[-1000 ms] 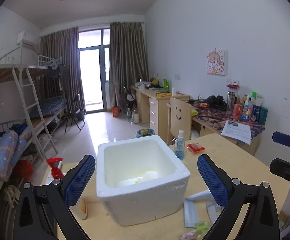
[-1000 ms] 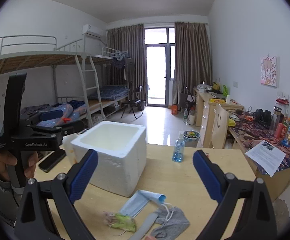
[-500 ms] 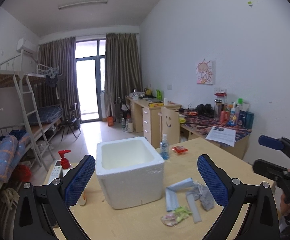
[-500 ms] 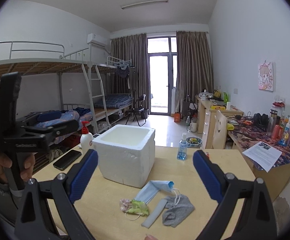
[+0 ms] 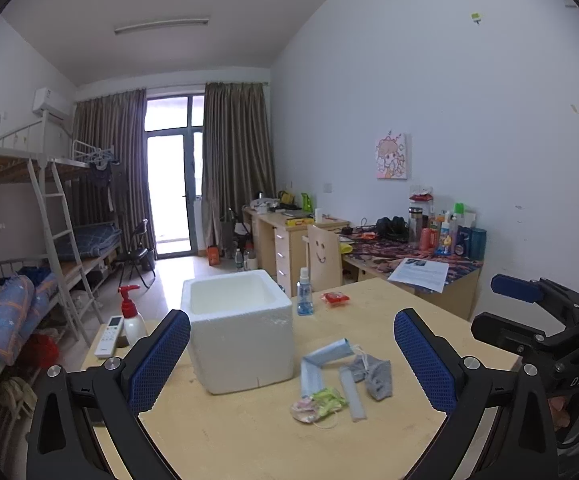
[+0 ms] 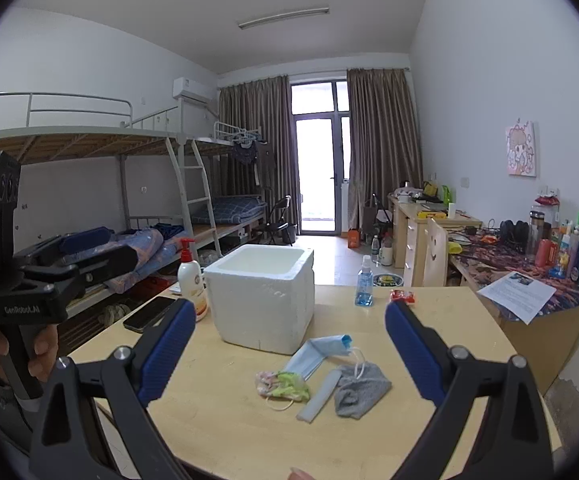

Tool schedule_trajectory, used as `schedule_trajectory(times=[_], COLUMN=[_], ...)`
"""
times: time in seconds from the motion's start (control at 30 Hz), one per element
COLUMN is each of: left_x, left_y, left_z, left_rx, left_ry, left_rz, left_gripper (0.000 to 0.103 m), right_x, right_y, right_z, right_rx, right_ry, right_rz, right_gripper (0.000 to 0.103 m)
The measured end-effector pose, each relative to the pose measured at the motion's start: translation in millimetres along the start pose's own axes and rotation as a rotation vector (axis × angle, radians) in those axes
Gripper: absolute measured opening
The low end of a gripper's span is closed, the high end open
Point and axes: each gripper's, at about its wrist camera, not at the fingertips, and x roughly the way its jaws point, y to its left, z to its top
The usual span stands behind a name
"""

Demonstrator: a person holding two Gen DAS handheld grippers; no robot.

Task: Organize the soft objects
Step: 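Withdraw both tools from the box back toward the remaining items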

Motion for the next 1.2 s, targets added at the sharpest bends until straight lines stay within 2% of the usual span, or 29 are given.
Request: schedule_trajectory(times=[0.1, 0.3, 0.43, 0.6, 0.83, 1.07, 1.2], left_x=[-4.3, -12.6, -18.5, -19.5, -17.3, -12.6, -11.5], left_y=[-7.9, -21.8, -22.9, -24.2, -24.7, -23.2, -23.5], left_z=[-11.4, -37.1, -51.1, -75.1, -95.2, -114.5, -121.4], left_rx=[-0.002, -0.020, -0.043, -0.074, -0.062, -0.085, -0.077], left_ry=[-0.005, -0.030, -0.071, -0.073, -0.086, -0.068, -0.074], left_rz=[-0.028, -0.037, -0.017, 0.022, 0.053, 0.018, 0.022], left_gripper=[0.102, 0.102, 0.102, 0.102, 0.102, 0.102, 0.102], right_x=[-7.4, -15.1, -21.4, -24.5, -19.4, -16.8, -14.6], right_y=[-0.5, -3.0, -1.3, 2.3, 1.6, 5.8, 2.5], right_z=[-7.7, -30.9, -39.0, -55.2, -71.2, -85.8, -94.4], right_rx=[0.006, 0.024, 0.021, 0.003, 0.015, -0.011, -0.009], right_ry=[-0.013, -0.009, -0.026, -0.061, -0.045, -0.031, -0.019], right_rz=[0.011, -0.008, -0.005, -0.021, -0.032, -0.080, -0.071], right_gripper=[0.098, 0.101, 0.101, 0.101, 0.101, 0.101, 0.101])
